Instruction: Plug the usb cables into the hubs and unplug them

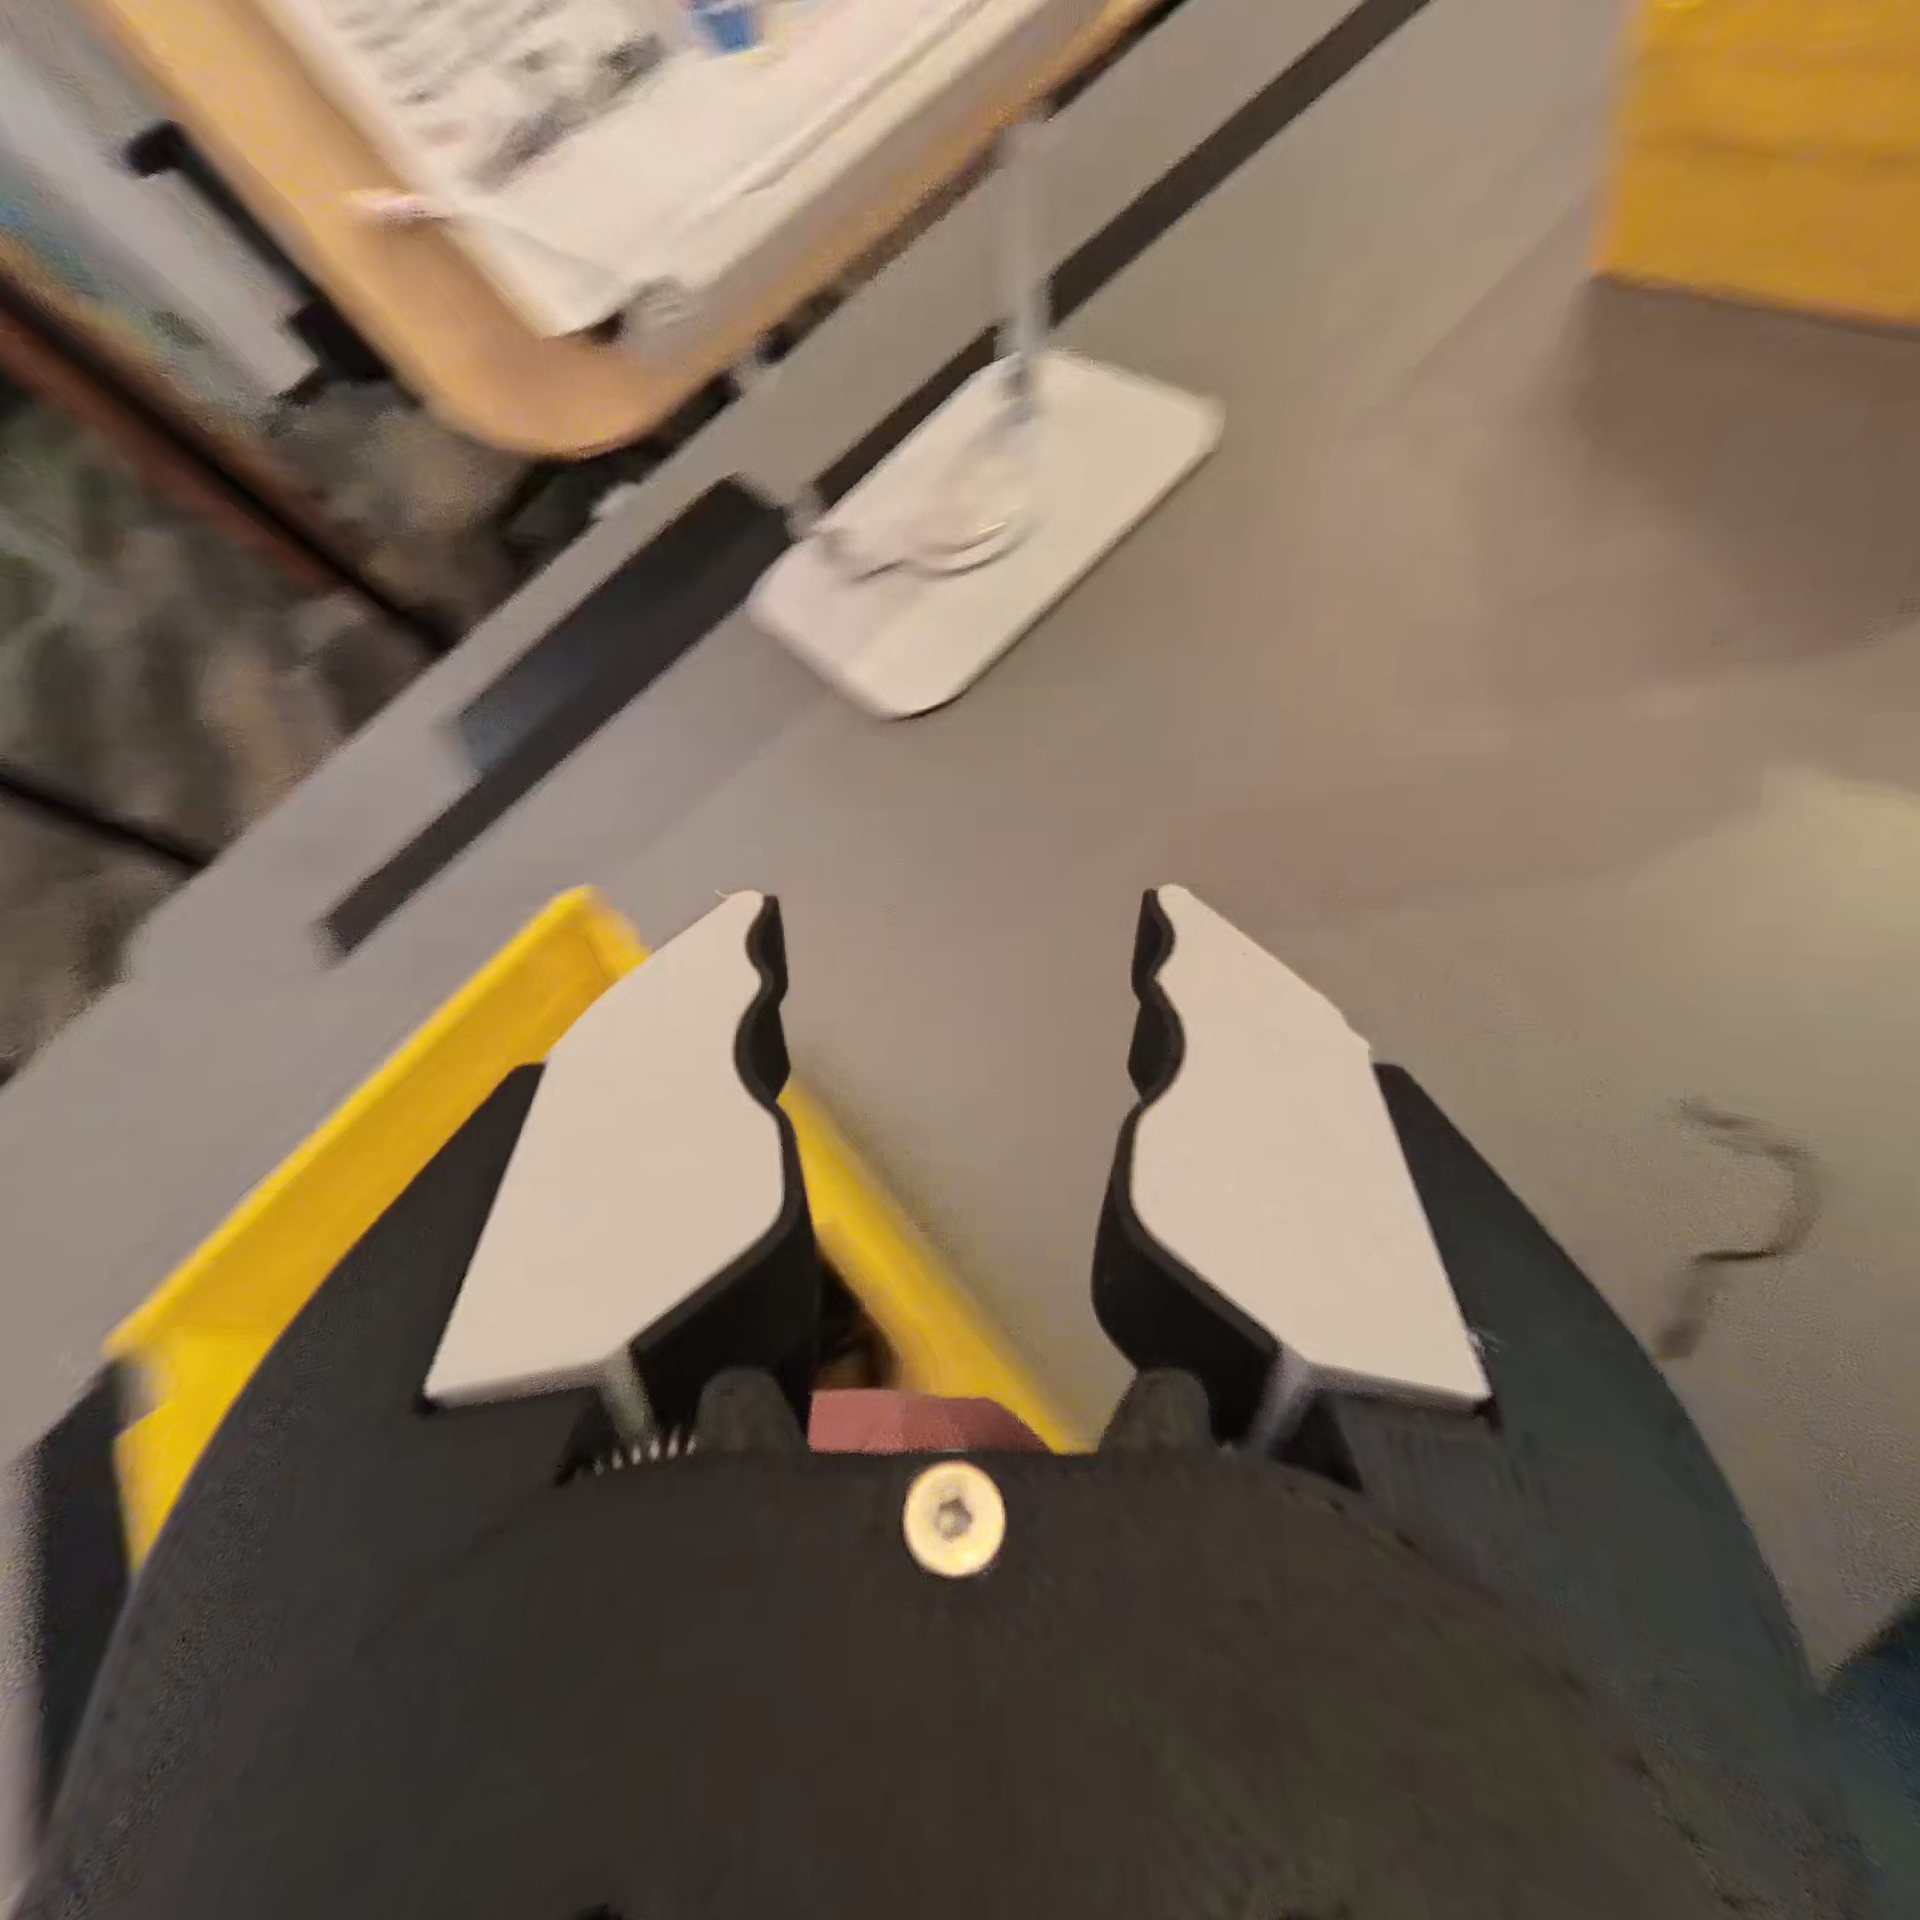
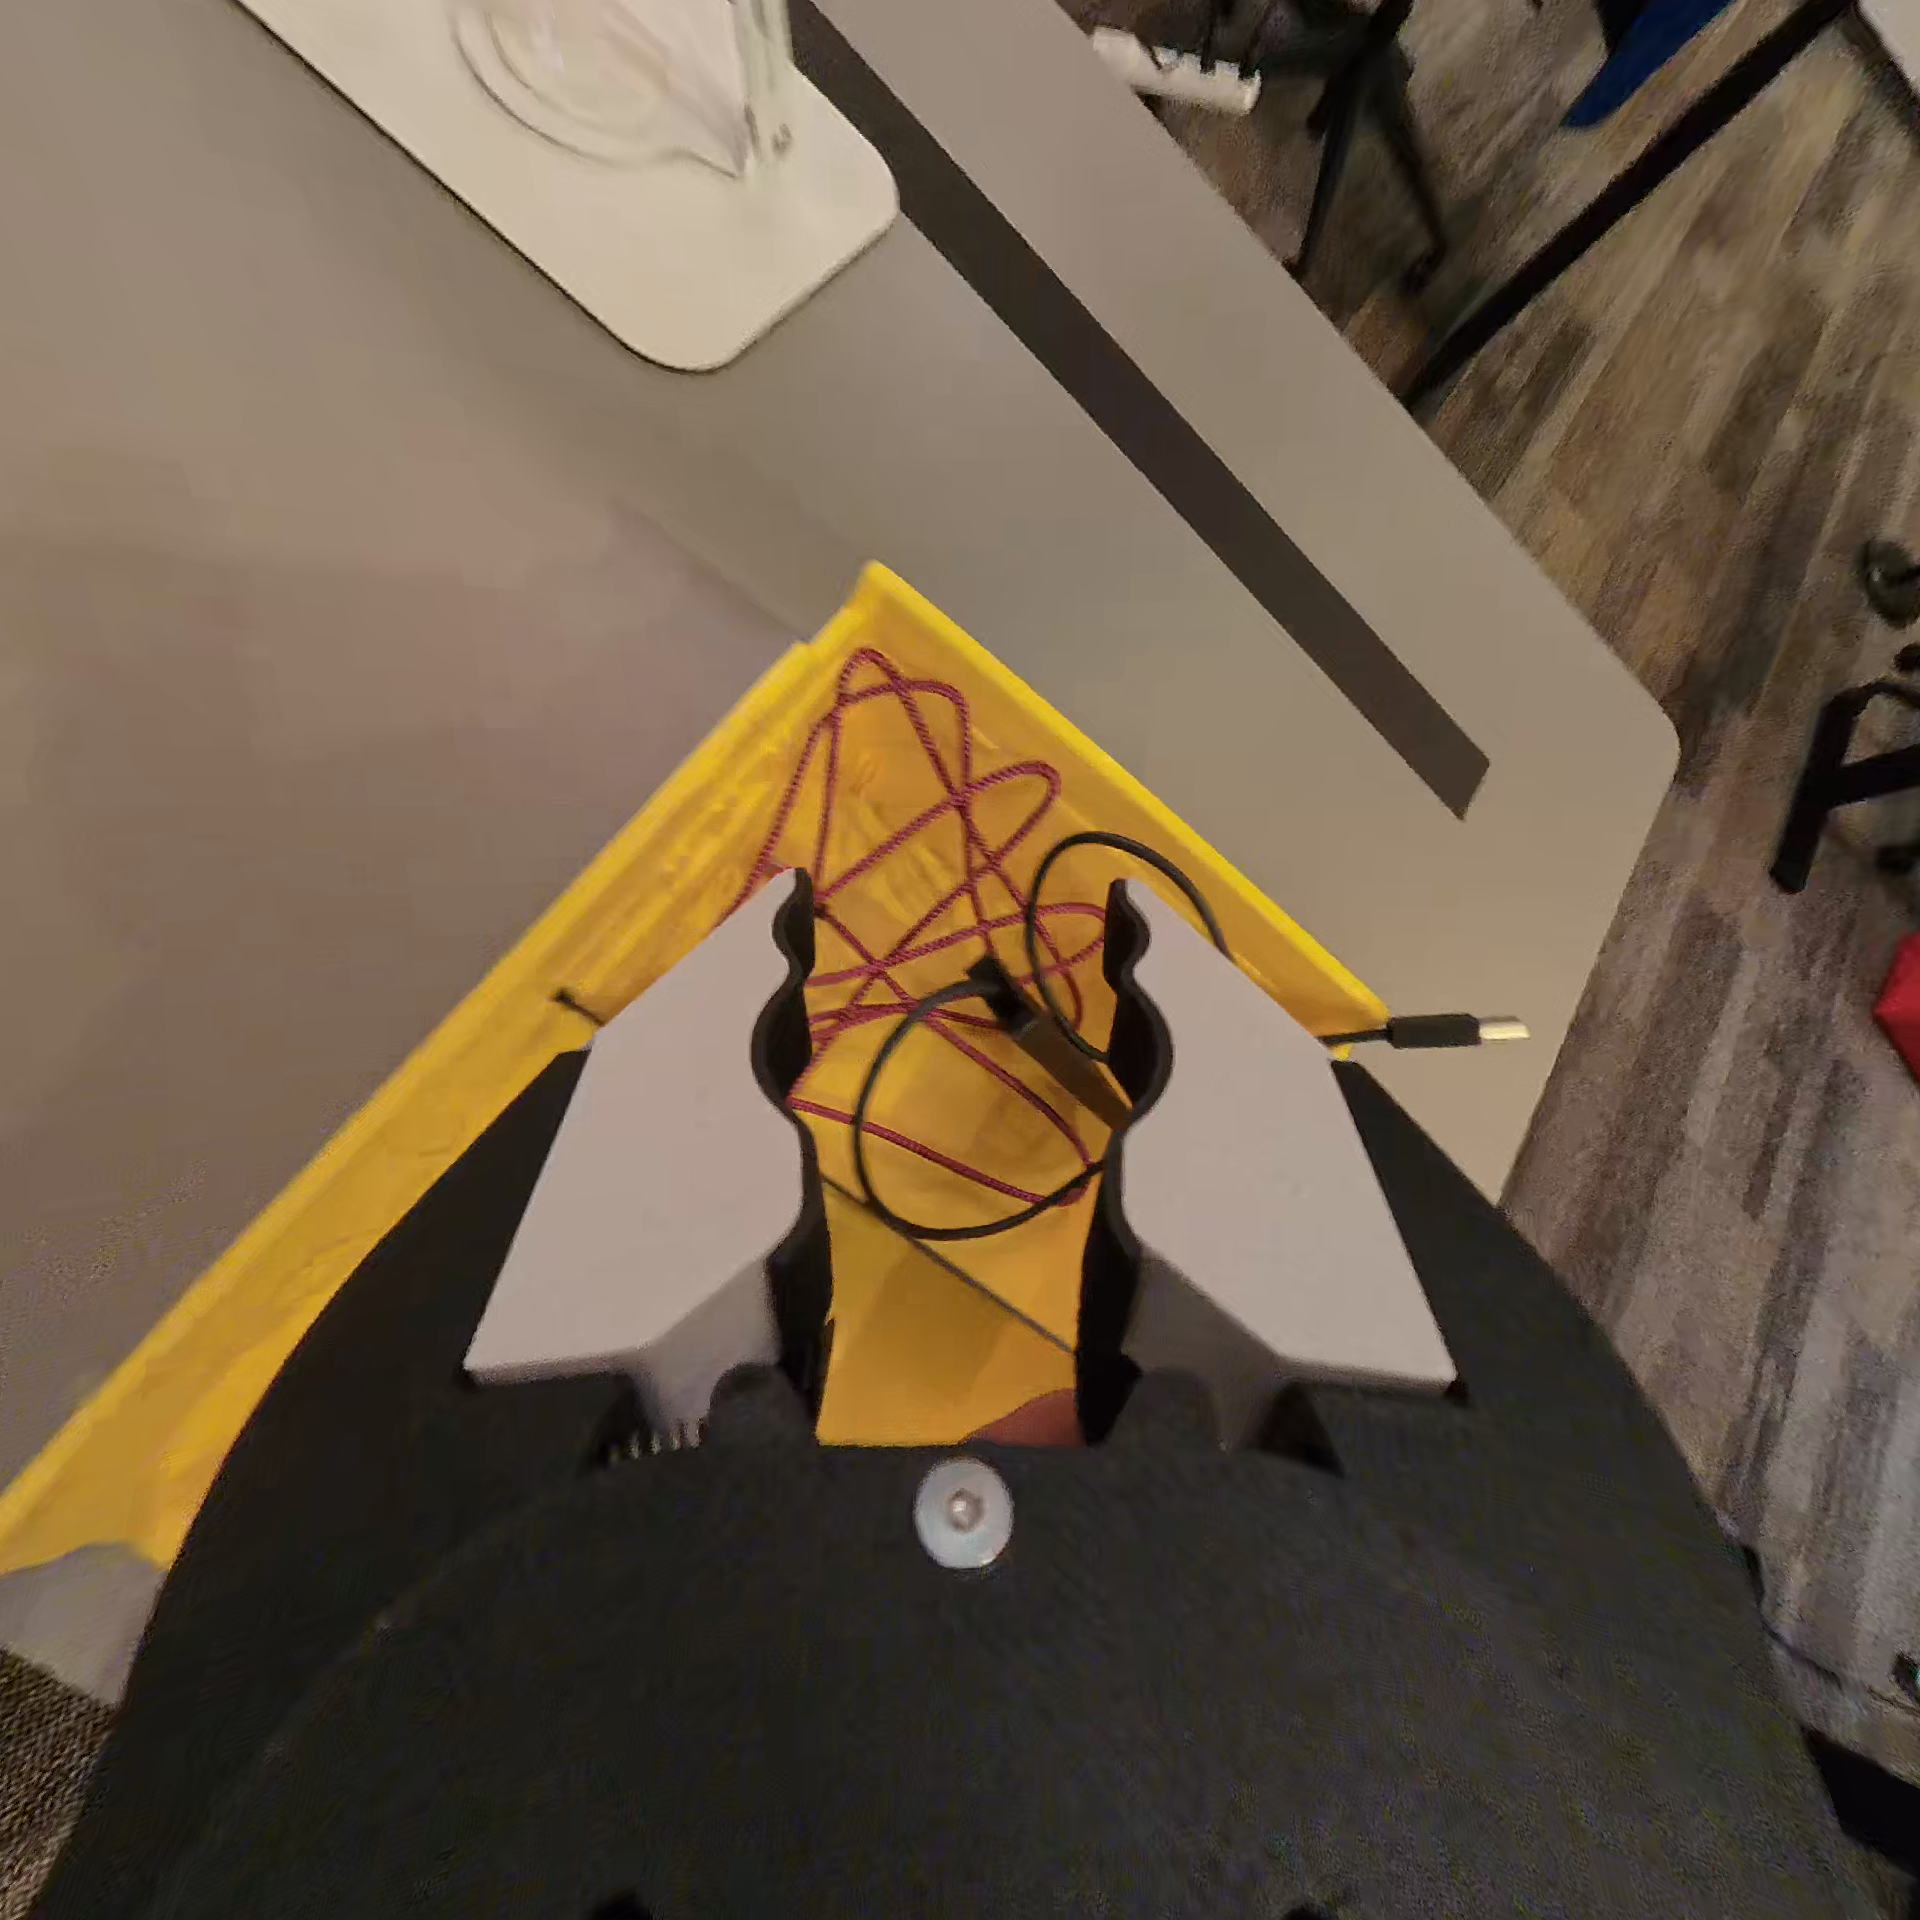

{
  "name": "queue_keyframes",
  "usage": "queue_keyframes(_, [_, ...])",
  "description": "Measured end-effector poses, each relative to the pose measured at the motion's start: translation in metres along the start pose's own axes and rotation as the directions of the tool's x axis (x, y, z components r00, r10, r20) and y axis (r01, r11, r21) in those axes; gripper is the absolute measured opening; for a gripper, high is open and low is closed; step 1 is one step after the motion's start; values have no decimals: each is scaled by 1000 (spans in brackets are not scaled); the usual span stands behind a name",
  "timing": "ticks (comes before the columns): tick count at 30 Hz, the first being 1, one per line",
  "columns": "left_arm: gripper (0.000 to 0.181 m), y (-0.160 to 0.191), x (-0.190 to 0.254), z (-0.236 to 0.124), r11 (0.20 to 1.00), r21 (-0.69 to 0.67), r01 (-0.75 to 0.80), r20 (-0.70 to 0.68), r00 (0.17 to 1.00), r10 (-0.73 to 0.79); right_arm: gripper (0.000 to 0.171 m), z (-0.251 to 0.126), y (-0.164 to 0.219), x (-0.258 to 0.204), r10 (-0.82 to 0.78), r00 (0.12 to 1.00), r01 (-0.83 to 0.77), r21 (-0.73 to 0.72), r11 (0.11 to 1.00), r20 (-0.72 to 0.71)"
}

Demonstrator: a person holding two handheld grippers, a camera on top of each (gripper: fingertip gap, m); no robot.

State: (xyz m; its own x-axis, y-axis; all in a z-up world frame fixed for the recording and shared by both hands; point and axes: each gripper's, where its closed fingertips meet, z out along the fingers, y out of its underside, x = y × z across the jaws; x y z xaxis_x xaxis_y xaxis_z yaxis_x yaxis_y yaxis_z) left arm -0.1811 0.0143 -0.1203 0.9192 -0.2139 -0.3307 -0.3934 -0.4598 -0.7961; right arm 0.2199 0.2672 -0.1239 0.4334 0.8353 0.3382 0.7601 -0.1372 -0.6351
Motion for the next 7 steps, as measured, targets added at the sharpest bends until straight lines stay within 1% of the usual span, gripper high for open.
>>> queue_keyframes(2, [63, 18, -55, -17, 995, -97, -24, 115, 993, 35, 53, -10, -8, -23, -25, 1000, 24, 32, 999, 18])
queue_keyframes(3, [60, 30, -78, -22, 987, -158, -36, 147, 987, 60, 53, -15, -13, -34, -39, 999, 38, 53, 998, 19])
queue_keyframes(5, [53, 58, -113, -22, 962, -271, -23, 152, 986, 67, 51, -25, -27, -60, -59, 998, 55, 117, 992, 33])
queue_keyframes(7, [50, 93, -134, -10, 907, -420, -22, 110, 991, 75, 50, -33, -36, -89, -93, 994, 83, 153, 985, 59])
